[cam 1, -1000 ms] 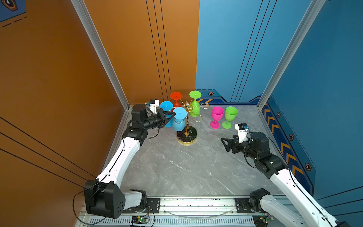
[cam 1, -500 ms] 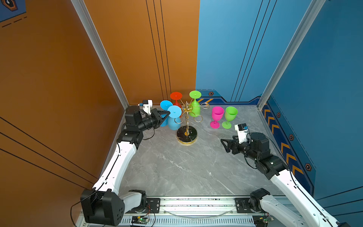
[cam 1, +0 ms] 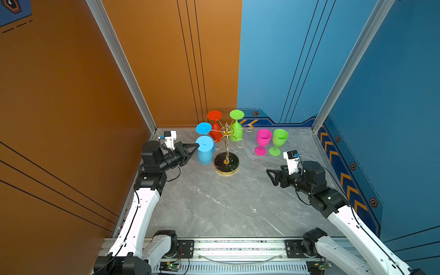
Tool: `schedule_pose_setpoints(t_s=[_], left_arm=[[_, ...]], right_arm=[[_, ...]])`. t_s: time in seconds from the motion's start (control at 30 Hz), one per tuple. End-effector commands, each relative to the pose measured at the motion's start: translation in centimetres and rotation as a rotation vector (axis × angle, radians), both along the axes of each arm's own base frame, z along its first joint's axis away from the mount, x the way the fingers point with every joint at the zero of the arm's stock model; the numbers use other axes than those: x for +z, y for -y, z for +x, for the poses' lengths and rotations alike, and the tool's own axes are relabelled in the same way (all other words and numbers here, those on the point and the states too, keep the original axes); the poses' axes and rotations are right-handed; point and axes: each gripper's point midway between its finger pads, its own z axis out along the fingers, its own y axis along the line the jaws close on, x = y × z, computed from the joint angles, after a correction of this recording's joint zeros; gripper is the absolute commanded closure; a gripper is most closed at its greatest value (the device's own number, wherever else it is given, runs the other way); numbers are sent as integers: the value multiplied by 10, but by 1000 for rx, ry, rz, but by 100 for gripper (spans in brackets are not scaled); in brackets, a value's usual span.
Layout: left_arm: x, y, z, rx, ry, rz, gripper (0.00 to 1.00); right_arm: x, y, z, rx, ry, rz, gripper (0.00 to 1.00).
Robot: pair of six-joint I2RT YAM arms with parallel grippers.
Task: Take the wine glass off the wine glass rack
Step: 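Grasp the blue glass foot with the left gripper and pull it off the rack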
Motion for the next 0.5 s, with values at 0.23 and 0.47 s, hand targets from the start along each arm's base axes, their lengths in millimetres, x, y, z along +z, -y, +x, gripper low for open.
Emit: schedule_pose_setpoints(t_s=[0.23,0.47], left_arm=[[-12,10,-41,-140,44,74,100],[-5,24,-66,-239,140,113,100]], right_arm=[[-4,-3,-4,-8,-38,7,11],[-5,-12,-2,9,-73,16,11]])
